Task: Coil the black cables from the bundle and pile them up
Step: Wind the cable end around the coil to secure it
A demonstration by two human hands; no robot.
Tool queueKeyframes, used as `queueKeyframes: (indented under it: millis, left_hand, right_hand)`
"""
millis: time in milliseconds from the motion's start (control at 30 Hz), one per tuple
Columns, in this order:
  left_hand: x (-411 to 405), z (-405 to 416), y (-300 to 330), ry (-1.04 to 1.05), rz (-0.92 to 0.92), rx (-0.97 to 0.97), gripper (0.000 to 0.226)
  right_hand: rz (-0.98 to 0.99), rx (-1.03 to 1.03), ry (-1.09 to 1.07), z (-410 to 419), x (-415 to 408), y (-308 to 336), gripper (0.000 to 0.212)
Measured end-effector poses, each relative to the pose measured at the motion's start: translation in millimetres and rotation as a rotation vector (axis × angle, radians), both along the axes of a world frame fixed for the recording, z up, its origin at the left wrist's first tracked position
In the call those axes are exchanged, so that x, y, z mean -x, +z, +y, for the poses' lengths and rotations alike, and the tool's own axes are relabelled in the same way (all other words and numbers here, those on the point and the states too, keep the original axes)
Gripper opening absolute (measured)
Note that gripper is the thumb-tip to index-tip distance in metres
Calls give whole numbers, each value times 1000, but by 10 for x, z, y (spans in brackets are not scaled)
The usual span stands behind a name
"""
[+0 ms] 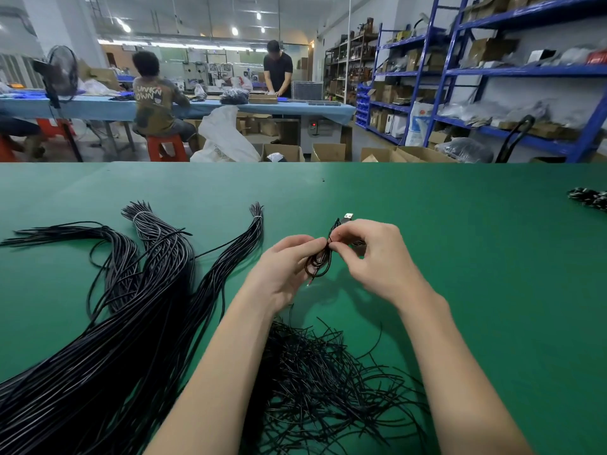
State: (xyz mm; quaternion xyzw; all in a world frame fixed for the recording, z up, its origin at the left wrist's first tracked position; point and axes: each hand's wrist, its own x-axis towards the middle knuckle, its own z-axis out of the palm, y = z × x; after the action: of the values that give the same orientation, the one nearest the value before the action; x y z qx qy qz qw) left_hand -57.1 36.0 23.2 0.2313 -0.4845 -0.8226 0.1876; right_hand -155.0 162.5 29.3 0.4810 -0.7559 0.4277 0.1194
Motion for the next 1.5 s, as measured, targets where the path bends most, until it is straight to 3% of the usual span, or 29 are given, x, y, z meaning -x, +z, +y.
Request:
queueKeyframes:
  millis: [167, 333, 500, 567, 733, 867, 933, 1100, 1200, 1367, 1500]
  left_hand:
    - [-98, -145, -20, -307, -72, -82, 20]
    - [-97, -209, -84, -307, 0, -176, 11]
    - [-58, -223, -139, -273, 112, 41, 29]
    - [-69, -222, -117, -254, 181, 185, 31]
    - [-68, -110, -131, -126, 305, 611, 23]
    - [-45, -103, -113, -42, 315, 772, 24]
    - [-31, -125, -133, 6, 256, 710, 20]
    - [-14, -157, -175, 43, 161, 215, 14]
    - [-18, -170, -165, 20, 152, 192, 9]
    - [-14, -151, -126, -14, 184, 143, 7]
    - [-3, -140, -105, -24, 237, 27, 8]
  right_hand:
    - [15, 39, 93, 51, -10, 51, 7]
    - [-49, 53, 67, 46, -19, 55, 7]
    - [-188, 55, -12, 46, -24, 65, 7]
    - [-331, 58, 15, 65, -22, 97, 9]
    - [-910, 186, 127, 111, -8, 111, 8]
    - [-1381, 302, 180, 46, -12, 59, 11]
    - [-1343, 279, 188, -16, -31, 26, 5]
    - [-1077, 54, 83, -69, -31, -107, 12]
    - [-1132, 22, 174, -37, -27, -128, 16]
    - [-1275, 84, 273, 26, 17, -126, 41]
    - [-1291, 76, 298, 52, 44, -149, 20]
